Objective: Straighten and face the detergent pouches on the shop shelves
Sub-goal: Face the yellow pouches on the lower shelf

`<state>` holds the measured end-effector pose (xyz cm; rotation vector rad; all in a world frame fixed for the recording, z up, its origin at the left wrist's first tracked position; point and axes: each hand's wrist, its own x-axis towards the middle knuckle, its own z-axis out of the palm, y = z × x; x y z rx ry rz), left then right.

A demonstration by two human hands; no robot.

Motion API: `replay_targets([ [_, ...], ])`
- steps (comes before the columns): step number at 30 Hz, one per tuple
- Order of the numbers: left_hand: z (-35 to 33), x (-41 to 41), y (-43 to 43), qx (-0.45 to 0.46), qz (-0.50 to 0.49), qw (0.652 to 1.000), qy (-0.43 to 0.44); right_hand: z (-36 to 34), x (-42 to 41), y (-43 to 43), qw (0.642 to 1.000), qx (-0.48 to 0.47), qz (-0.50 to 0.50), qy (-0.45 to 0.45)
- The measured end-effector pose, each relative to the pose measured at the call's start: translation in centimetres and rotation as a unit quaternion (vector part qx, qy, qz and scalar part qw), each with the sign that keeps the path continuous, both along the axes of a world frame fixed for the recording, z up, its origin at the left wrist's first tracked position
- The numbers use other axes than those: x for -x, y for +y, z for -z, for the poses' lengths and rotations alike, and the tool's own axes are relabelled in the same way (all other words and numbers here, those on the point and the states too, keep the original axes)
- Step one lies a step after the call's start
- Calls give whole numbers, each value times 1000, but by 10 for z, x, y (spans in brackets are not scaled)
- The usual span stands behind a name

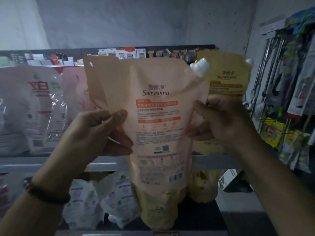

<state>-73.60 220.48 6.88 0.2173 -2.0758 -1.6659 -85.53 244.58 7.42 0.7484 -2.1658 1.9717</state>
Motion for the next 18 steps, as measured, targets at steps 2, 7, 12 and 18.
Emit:
replay_targets([
  [2, -12, 3, -6, -1, 5, 1000, 1, -10, 2, -7, 1000, 19, 2, 6],
  [7, -39, 10, -15, 29, -1, 999, 32, -32, 5, -21, 998, 53, 19, 31],
  [12, -55, 21, -20, 39, -12, 997, 58, -49, 10, -31, 994, 58, 55, 69],
  [18, -52, 46, -24, 42, -21, 997, 62, -48, 29, -48, 992, 72, 88, 62],
])
